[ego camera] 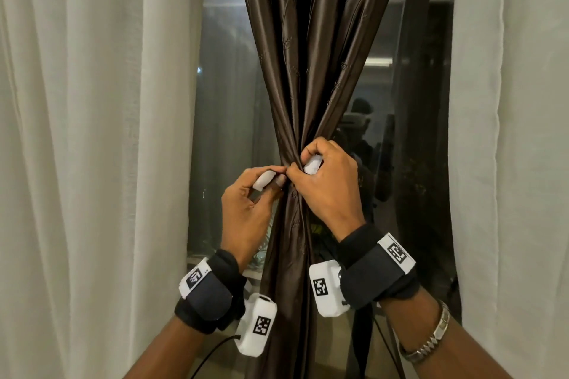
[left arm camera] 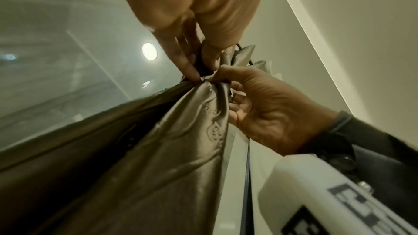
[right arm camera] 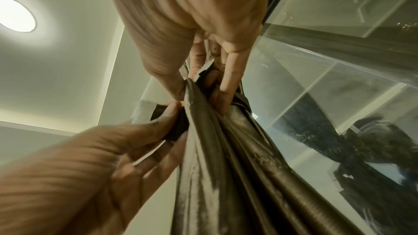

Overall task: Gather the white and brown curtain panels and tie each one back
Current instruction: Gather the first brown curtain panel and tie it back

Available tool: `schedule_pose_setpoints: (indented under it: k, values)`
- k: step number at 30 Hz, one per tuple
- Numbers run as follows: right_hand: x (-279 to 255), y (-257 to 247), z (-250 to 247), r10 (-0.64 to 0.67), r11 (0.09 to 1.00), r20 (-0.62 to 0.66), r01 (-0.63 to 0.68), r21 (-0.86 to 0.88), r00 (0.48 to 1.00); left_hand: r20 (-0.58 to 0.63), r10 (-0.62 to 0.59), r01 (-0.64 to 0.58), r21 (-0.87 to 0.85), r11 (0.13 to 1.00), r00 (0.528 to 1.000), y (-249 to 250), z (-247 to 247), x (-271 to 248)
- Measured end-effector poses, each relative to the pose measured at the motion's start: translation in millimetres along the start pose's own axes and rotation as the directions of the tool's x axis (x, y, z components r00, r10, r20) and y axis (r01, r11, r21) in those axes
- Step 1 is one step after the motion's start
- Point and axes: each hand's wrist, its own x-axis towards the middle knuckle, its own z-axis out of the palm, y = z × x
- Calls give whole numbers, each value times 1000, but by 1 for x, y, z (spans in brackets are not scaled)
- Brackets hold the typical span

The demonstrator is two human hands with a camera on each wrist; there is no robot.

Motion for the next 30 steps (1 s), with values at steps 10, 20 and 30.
schedule_pose_setpoints:
  k: [10,20,30]
  values:
    - [-4,7,0,-82,978,-20,76,-194,996,-167,-1,28,156,987,986,26,-6,-20]
    - [16,13,-26,104,991,314,-126,51,944,126,-273,299,-303,905,954,31,9,-14]
    - [7,14,-43,-15,1000,260,21,-20,966,85,-203,214,-141,967,975,25,26,14]
